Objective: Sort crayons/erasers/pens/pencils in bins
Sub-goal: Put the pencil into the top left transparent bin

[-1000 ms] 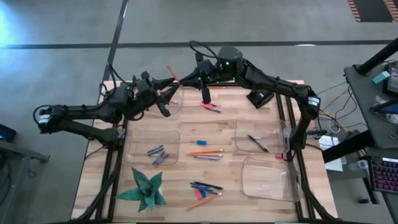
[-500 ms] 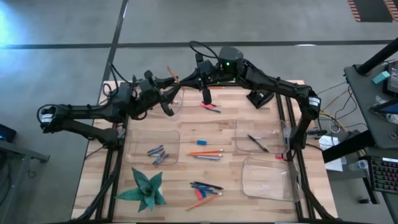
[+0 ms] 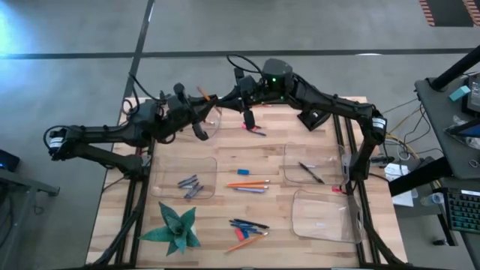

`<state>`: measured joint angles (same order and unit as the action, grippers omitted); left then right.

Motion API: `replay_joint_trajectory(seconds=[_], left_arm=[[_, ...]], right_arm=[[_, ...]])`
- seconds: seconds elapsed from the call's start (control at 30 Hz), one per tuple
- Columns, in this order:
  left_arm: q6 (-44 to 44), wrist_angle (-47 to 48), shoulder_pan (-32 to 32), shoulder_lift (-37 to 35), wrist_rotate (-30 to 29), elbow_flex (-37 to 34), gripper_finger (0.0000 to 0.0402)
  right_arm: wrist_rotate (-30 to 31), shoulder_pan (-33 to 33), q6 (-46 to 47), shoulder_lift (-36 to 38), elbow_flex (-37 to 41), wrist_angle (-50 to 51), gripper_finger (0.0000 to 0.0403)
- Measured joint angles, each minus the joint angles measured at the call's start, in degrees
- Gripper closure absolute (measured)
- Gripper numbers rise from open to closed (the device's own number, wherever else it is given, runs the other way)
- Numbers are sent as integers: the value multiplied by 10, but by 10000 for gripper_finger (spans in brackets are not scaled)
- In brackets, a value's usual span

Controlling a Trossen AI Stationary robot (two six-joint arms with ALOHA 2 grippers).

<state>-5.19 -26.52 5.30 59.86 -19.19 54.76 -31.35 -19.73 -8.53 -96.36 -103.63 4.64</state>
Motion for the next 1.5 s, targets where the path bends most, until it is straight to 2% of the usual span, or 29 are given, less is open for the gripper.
replay_joint_trajectory(seconds=[0.17,0.27,0.43,0.53,0.67,0.83,1.03,1.3,1.5], left_arm=[[0,1,0,0,12,0,395],[-3,6,0,0,10,0,395],[-42,36,14,-4,-4,0,396],[-45,108,39,-5,-35,0,396],[-42,217,99,0,-41,-1,397],[-41,306,177,35,-19,-7,397],[-11,397,249,106,27,-10,396],[-1,487,275,176,52,-18,395],[4,496,285,207,61,-46,394]], right_arm=[[3,-1,6,0,0,3,394],[29,-5,27,2,-3,29,393],[116,-27,-8,3,-34,163,362],[180,-40,-20,3,-52,246,332],[248,-63,-5,3,-35,307,299],[254,-85,35,1,34,303,283],[259,-105,102,-21,111,289,288],[270,-107,146,-33,184,274,301],[271,-107,147,-33,217,236,307]])
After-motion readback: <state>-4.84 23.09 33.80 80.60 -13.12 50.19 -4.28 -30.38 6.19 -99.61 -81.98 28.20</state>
